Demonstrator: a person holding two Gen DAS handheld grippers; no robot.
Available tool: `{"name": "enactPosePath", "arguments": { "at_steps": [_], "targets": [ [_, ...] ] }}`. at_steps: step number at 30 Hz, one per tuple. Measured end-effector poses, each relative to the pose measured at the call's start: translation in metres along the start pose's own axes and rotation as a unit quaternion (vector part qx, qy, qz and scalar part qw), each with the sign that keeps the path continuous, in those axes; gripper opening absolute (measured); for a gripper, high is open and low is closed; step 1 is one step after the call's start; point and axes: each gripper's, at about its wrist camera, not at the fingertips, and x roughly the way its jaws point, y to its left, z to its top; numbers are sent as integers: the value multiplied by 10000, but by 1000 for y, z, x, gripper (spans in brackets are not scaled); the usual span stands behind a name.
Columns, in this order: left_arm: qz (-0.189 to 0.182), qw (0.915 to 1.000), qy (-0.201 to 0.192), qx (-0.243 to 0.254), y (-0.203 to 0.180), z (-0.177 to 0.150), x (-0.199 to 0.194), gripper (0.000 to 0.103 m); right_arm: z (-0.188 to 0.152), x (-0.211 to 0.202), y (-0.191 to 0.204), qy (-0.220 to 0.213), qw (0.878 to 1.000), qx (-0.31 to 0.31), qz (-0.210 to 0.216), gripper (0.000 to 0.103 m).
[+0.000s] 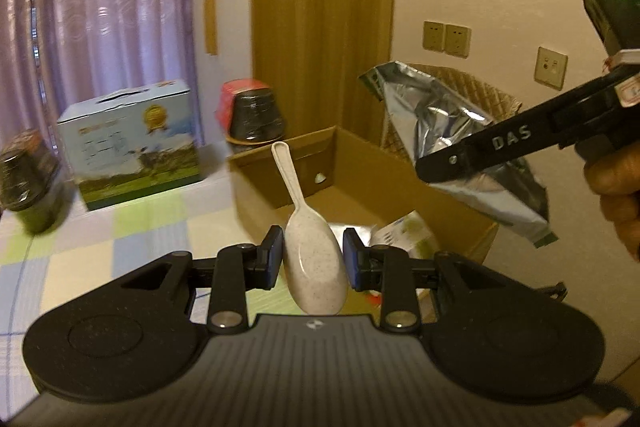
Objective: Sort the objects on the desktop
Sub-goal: 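Lower the spoon into the cardboard box and open the left tool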
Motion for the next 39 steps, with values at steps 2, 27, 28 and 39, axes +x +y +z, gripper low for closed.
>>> {"name": "enactPosePath", "arguments": {
  "at_steps": [2, 27, 28, 39],
  "targets": [
    [-91, 10000, 29, 3, -8, 5, 13, 27, 3, 5, -13, 31, 10000, 73, -34, 40],
    [-222, 9986, 475, -35, -27, 4, 107, 45, 17, 62, -61, 252, 9993, 276, -48, 40],
    [-212, 9987, 464, 6, -27, 2, 107, 44, 17, 63, -62, 255, 9993, 287, -46, 40],
    [-118, 9986, 519, -81, -14, -12, 102, 44, 15, 77, -63, 355, 9987, 353, 5, 40]
  ]
}}
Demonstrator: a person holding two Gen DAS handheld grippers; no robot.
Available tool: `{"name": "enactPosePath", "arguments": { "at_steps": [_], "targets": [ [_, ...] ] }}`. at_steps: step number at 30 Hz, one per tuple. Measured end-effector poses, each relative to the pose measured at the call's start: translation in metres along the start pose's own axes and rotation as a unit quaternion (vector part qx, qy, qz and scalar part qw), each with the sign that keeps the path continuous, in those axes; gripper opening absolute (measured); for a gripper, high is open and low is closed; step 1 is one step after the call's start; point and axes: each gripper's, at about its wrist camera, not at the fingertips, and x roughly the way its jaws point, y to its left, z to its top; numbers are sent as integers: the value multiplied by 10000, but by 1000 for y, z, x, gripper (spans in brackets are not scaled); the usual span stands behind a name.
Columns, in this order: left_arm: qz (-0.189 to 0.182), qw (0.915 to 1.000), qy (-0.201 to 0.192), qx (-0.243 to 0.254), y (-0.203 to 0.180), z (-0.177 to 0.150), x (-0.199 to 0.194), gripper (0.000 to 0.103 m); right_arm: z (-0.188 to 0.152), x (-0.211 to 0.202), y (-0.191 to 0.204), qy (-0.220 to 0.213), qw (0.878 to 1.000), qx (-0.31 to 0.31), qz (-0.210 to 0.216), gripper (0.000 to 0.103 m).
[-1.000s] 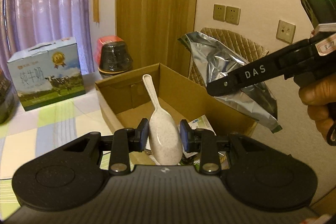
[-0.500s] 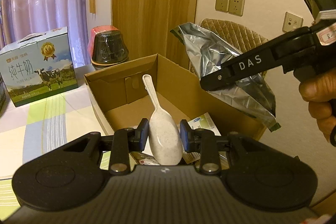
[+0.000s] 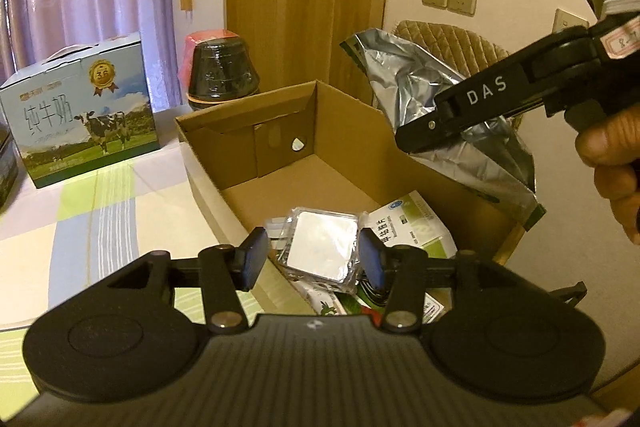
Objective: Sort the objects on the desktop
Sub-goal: 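Lower the spoon into the cardboard box and open the left tool, then open the right tool to drop the foil bag into the cardboard box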
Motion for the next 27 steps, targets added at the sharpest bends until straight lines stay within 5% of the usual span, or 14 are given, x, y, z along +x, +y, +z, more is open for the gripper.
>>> {"name": "enactPosePath", "arguments": {
  "at_steps": [10, 14, 27],
  "targets": [
    [97, 9998, -31, -155, 15, -1, -4, 46, 10, 22, 6, 38, 9992, 368, 123, 40],
    [152, 9997, -57, -197, 21, -2, -6, 52, 12, 21, -5, -291, 9962, 790, 211, 64],
    [134, 9989, -96, -443, 18, -6, -26, 76, -12, -27, -11, -523, 9948, 873, 35, 81]
  ]
}}
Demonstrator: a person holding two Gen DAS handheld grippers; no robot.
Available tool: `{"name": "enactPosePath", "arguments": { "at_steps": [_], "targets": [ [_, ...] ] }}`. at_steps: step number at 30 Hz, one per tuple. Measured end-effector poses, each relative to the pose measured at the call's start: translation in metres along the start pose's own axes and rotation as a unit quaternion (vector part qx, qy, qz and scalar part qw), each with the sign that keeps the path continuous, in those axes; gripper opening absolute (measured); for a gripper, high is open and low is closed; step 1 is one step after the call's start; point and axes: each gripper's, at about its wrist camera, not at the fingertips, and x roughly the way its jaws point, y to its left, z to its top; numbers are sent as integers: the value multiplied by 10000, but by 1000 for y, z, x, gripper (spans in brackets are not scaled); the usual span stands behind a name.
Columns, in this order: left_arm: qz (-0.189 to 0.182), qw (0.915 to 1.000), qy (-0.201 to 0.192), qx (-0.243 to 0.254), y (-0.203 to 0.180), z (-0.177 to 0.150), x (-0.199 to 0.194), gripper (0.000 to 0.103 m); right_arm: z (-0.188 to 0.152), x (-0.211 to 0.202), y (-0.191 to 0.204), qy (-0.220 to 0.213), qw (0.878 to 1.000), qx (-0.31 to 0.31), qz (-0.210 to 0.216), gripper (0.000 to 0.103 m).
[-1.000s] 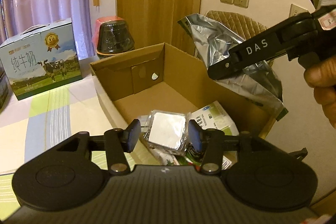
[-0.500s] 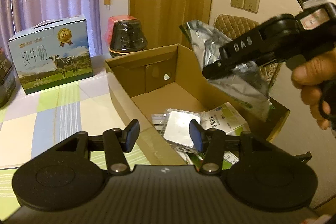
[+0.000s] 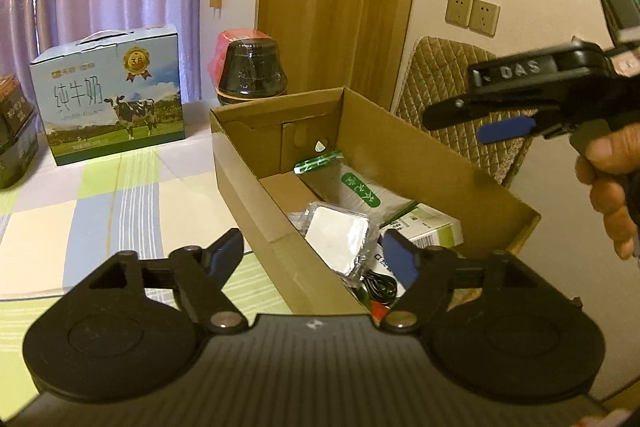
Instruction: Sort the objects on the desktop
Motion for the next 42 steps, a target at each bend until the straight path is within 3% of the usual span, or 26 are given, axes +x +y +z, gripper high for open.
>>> {"name": "enactPosePath", "arguments": {
  "at_steps": [10, 24, 28, 42],
  "targets": [
    [97, 9994, -2, -326, -21, -7, -48, 102, -34, -68, 4, -145, 9999, 12, 55, 99],
    [523, 9957, 355, -676, -45, -34, -106, 102, -90, -142, 13, -192, 9997, 47, -118, 101],
    [355, 9946, 399, -891, -50, -41, -124, 102, -102, -161, 17, -272, 9995, 32, -126, 101],
    [441, 9924, 445, -1055, -64, -58, -164, 102, -126, -199, 48, -415, 9981, -425, -171, 101]
  ]
}}
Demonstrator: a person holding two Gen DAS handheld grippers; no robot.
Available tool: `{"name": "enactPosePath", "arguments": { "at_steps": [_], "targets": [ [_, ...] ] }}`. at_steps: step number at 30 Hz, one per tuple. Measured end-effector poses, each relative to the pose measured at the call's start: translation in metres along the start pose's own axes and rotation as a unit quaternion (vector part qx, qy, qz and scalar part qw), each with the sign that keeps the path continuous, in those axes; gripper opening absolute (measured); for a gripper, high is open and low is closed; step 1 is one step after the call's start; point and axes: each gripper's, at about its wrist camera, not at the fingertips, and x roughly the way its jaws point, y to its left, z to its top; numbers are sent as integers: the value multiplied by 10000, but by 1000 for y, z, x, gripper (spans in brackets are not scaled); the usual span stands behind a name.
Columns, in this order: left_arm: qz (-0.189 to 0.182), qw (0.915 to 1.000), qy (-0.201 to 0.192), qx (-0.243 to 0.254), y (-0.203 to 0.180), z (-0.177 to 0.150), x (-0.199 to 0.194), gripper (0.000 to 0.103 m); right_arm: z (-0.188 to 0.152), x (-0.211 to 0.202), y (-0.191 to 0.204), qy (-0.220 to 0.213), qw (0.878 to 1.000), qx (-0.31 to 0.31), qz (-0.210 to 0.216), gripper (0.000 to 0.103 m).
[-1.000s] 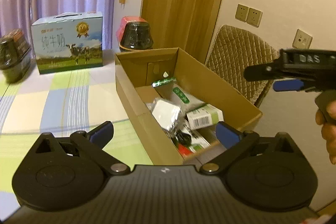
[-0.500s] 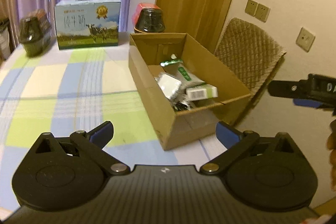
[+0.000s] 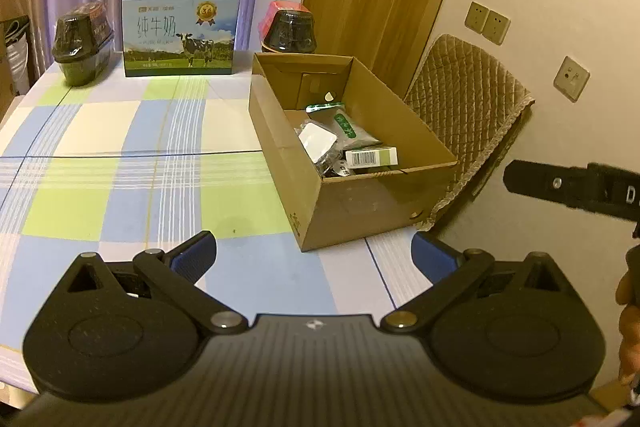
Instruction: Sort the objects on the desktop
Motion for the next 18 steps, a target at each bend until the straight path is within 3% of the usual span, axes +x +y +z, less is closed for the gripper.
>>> {"name": "enactPosePath", "arguments": {
  "at_steps": [18],
  "targets": [
    [84, 10000, -10, -47, 2, 0, -4, 102, -3, -2, 12, -24, 9998, -205, 6, 101]
  ]
}}
